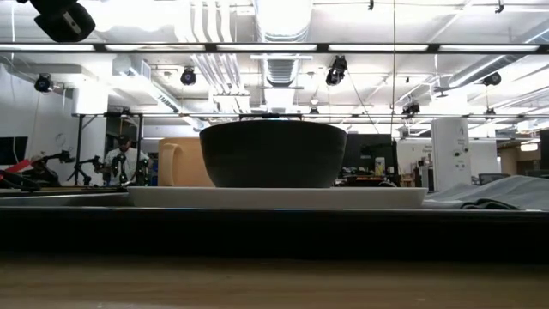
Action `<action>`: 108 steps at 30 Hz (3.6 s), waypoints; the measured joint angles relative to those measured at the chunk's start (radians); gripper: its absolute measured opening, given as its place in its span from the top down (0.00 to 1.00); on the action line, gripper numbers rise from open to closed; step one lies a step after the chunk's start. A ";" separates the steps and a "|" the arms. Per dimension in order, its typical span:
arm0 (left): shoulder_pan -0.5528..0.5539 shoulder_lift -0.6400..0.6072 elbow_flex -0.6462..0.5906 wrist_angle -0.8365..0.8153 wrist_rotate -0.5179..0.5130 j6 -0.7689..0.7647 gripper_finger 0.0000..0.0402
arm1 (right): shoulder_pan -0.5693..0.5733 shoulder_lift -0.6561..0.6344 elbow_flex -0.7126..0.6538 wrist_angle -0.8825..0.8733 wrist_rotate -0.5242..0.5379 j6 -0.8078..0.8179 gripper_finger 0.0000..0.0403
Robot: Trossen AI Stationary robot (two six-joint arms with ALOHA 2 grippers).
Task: Set up tray
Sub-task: Put the green knife on top of the gray napkin to the right of the green fork
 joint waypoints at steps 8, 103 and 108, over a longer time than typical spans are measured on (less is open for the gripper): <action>0.000 0.000 -0.001 0.000 0.006 0.000 0.80 | 0.000 -0.001 0.001 -0.008 0.003 -0.024 0.79; -0.001 0.004 -0.002 -0.001 0.159 -0.071 0.80 | -0.065 -0.125 -0.126 -0.091 0.126 -0.173 0.67; 0.000 0.004 -0.003 0.000 0.159 -0.072 0.80 | -0.065 -0.128 -0.191 -0.049 0.128 -0.176 0.72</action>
